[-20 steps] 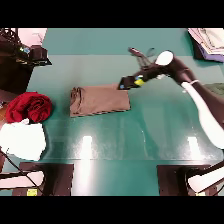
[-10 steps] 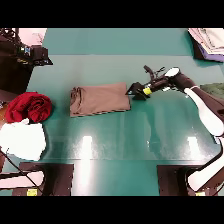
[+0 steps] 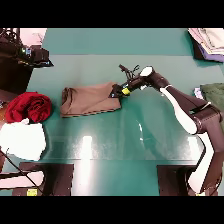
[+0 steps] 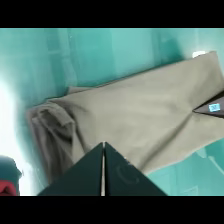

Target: Fold the shirts.

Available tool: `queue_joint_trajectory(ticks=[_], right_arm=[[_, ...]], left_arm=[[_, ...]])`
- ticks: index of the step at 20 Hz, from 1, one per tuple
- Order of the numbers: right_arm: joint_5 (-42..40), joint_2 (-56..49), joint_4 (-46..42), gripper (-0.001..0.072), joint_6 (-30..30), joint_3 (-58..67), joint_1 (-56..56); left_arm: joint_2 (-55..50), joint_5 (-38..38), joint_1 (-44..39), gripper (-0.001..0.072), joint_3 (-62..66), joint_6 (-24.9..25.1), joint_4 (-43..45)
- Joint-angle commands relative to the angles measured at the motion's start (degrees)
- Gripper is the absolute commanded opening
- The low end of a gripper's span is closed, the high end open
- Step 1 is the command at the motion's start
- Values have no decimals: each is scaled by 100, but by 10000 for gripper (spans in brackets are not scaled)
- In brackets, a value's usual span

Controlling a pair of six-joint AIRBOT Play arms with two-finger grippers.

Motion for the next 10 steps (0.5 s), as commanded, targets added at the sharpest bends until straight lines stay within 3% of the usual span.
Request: queue_joint_trajectory(ticks=[1, 6, 10], right_arm=[[-35, 109, 15, 20, -55, 356, 2], [-345, 1453, -33, 20, -52, -479, -1191], [-323, 2839, -1296, 20, 420, -1325, -2780]], left_arm=[[-2, -116, -4, 28, 0, 9, -184], [-2, -190, -7, 28, 0, 136, -1025], [-2, -76, -374, 28, 0, 138, -1088]])
